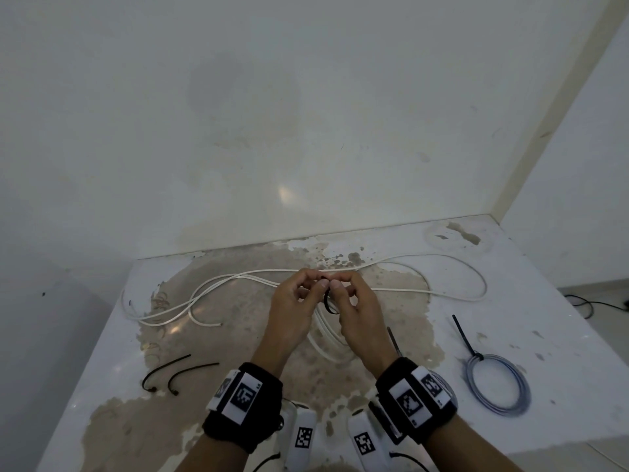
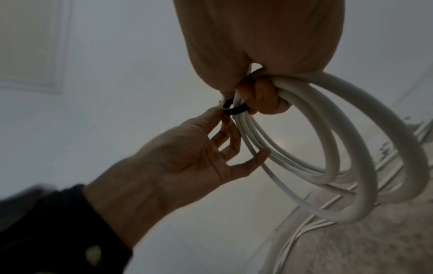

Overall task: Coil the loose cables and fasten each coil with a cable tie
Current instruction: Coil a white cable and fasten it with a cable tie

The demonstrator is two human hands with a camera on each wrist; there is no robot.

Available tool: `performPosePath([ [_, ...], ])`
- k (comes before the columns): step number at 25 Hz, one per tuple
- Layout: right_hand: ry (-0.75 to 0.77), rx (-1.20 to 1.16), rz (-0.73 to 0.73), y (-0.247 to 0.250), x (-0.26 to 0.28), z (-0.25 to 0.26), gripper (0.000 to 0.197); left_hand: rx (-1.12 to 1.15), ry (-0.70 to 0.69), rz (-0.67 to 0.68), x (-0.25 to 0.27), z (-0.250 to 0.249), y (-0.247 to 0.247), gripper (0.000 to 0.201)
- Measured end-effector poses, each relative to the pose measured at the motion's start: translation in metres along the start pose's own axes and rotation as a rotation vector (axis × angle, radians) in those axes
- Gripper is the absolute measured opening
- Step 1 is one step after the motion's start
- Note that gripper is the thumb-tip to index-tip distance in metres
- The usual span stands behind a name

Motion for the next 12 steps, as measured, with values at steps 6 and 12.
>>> performPosePath([
  [6, -0.178, -0.188, 0.122, 0.003, -0.01, 0.002, 0.02, 0.094, 0.042, 0.005, -0.005, -0.014, 0.004, 0.004],
  [12, -0.203, -0.214, 0.164, 0.008, -0.005, -0.003, 0.017, 0.14, 0.103, 0.03, -0.001, -0.016, 0.008, 0.005],
])
Point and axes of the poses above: each hand's wrist, its own x-axis away from the middle knuckle, its own y-axis out of the back of the hand, z = x × y, the point moved 1 cm from there along -x, towards the middle knuckle, and after that the axes turned 5 degrees about -z, right-handed, at the moved point
